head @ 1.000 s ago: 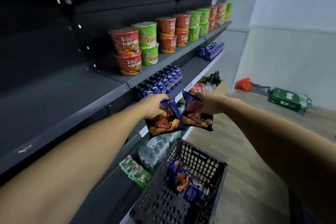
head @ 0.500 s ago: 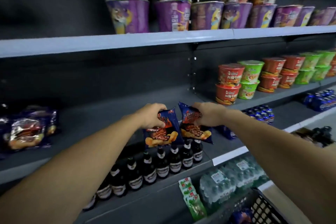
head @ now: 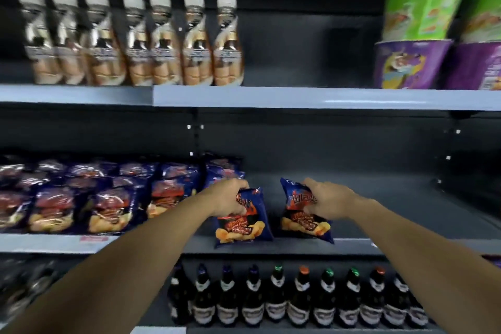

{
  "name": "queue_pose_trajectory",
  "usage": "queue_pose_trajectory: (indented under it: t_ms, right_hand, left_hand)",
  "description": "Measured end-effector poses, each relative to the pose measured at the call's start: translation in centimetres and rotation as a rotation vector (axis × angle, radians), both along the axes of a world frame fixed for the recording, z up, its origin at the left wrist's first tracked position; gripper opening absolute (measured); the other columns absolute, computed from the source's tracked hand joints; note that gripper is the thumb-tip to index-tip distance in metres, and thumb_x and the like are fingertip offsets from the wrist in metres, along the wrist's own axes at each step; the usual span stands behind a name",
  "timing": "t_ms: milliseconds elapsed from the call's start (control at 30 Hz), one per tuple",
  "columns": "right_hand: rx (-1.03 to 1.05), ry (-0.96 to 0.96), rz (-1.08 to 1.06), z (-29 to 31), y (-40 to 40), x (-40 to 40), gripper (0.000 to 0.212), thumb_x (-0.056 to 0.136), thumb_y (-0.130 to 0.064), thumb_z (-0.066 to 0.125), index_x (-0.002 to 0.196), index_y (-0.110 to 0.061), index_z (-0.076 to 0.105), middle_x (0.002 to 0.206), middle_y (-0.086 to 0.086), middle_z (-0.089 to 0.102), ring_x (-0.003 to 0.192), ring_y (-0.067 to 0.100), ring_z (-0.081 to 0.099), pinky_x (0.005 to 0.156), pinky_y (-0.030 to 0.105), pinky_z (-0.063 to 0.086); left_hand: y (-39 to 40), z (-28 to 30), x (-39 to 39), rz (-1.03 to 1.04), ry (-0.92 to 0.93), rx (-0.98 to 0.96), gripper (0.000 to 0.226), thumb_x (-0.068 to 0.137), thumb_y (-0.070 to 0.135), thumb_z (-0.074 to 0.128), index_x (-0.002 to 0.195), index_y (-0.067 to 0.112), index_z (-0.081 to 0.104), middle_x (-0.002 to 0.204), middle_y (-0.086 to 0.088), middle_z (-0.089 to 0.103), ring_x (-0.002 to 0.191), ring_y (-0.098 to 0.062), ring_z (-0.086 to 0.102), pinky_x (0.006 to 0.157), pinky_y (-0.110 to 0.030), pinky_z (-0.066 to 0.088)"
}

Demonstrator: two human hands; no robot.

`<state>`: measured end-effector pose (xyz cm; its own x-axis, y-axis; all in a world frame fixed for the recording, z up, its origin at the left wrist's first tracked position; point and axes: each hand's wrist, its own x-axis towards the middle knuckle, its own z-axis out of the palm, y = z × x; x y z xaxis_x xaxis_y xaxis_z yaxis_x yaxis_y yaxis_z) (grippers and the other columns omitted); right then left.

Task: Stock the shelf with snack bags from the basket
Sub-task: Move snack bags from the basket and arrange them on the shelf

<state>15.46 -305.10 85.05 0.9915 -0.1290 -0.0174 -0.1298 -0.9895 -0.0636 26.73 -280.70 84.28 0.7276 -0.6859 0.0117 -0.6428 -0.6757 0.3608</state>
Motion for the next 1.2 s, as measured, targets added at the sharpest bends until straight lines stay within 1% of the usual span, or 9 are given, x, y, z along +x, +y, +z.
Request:
queue_pose_trajectory:
  t_ms: [100, 300, 400, 500, 667, 800, 900, 967, 1200]
  right_hand:
    - [0.026, 0.012, 0.028, -0.5, 3.3, 3.5, 0.053, 0.091, -0.040, 0.062, 0.135, -0.028, 0.035, 0.119, -0.003, 0.061, 0.103, 0.020, 0.056, 0.078, 0.033, 0.042]
    - [0.053, 0.043, 0.114, -1.7, 9.0, 10.0, 0.066, 0.092, -0.044, 0.060, 0.146, -0.027, 0.026, 0.122, 0.002, 0.061, 0.108, 0.022, 0.057, 0.090, 0.039, 0.048]
    - [0.103, 0.055, 0.139, -2.1, 10.5, 12.0, 0.077, 0.092, -0.045, 0.061, 0.152, -0.025, 0.018, 0.133, 0.005, 0.056, 0.118, 0.024, 0.054, 0.097, 0.041, 0.046]
    - [0.182, 0.055, 0.185, -2.4, 11.7, 14.4, 0.081, 0.091, -0.044, 0.062, 0.154, -0.027, 0.015, 0.140, 0.004, 0.052, 0.123, 0.024, 0.052, 0.101, 0.041, 0.044]
    - [0.126, 0.042, 0.270, -3.0, 12.9, 18.0, 0.063, 0.092, -0.045, 0.061, 0.142, -0.021, 0.033, 0.120, 0.005, 0.062, 0.106, 0.024, 0.059, 0.089, 0.040, 0.049]
    - [0.088, 0.069, 0.337, -3.7, 13.0, 19.6, 0.067, 0.091, -0.048, 0.062, 0.144, -0.022, 0.030, 0.107, 0.004, 0.061, 0.096, 0.022, 0.058, 0.080, 0.037, 0.048]
    - [0.095, 0.109, 0.374, -4.1, 13.1, 19.9, 0.077, 0.089, -0.049, 0.064, 0.149, -0.022, 0.025, 0.123, 0.003, 0.058, 0.105, 0.021, 0.056, 0.085, 0.035, 0.048]
    - [0.086, 0.108, 0.392, -4.4, 13.3, 19.8, 0.078, 0.089, -0.049, 0.065, 0.150, -0.023, 0.024, 0.130, 0.001, 0.054, 0.111, 0.021, 0.053, 0.088, 0.035, 0.046]
    - [0.134, 0.124, 0.357, -5.5, 13.8, 18.9, 0.087, 0.085, -0.049, 0.070, 0.151, -0.022, 0.022, 0.153, 0.000, 0.033, 0.138, 0.021, 0.034, 0.107, 0.034, 0.035]
  left_hand:
    - [5.1, -0.1, 2.8, 0.094, 0.002, 0.021, 0.074, 0.082, 0.027, 0.076, 0.146, 0.025, 0.040, 0.141, -0.007, 0.048, 0.120, -0.025, 0.053, 0.097, -0.035, 0.045]
    - [11.9, -0.5, 5.9, 0.190, 0.016, 0.025, 0.068, 0.085, 0.025, 0.074, 0.144, 0.020, 0.042, 0.122, -0.007, 0.061, 0.102, -0.022, 0.061, 0.090, -0.035, 0.049]
    - [13.6, -1.0, 6.7, 0.229, 0.019, 0.043, 0.073, 0.085, 0.025, 0.074, 0.148, 0.024, 0.036, 0.134, -0.010, 0.054, 0.107, -0.024, 0.060, 0.095, -0.038, 0.048]
    - [14.4, -1.0, 7.8, 0.262, 0.028, 0.044, 0.073, 0.086, 0.024, 0.073, 0.148, 0.027, 0.035, 0.132, -0.012, 0.055, 0.086, -0.020, 0.062, 0.087, -0.036, 0.052]
    - [13.9, -0.6, 9.3, 0.302, 0.008, 0.069, 0.066, 0.090, 0.022, 0.068, 0.147, 0.023, 0.036, 0.099, -0.003, 0.061, 0.075, -0.015, 0.061, 0.074, -0.031, 0.051]
    - [13.2, -0.7, 10.2, 0.299, -0.001, 0.150, 0.065, 0.091, 0.022, 0.065, 0.149, 0.025, 0.034, 0.117, -0.012, 0.063, 0.077, -0.018, 0.063, 0.080, -0.034, 0.049]
    - [12.7, -1.3, 10.7, 0.262, 0.014, 0.190, 0.065, 0.093, 0.020, 0.064, 0.150, 0.024, 0.032, 0.091, -0.006, 0.066, 0.071, -0.019, 0.061, 0.093, -0.043, 0.045]
    - [12.6, -1.6, 11.1, 0.242, 0.011, 0.210, 0.066, 0.094, 0.019, 0.062, 0.151, 0.021, 0.030, 0.097, -0.007, 0.066, 0.074, -0.016, 0.061, 0.096, -0.042, 0.043]
    - [13.0, -2.3, 12.2, 0.138, -0.018, 0.232, 0.065, 0.093, 0.020, 0.063, 0.149, 0.019, 0.030, 0.072, 0.003, 0.055, 0.060, -0.006, 0.050, 0.078, -0.032, 0.041]
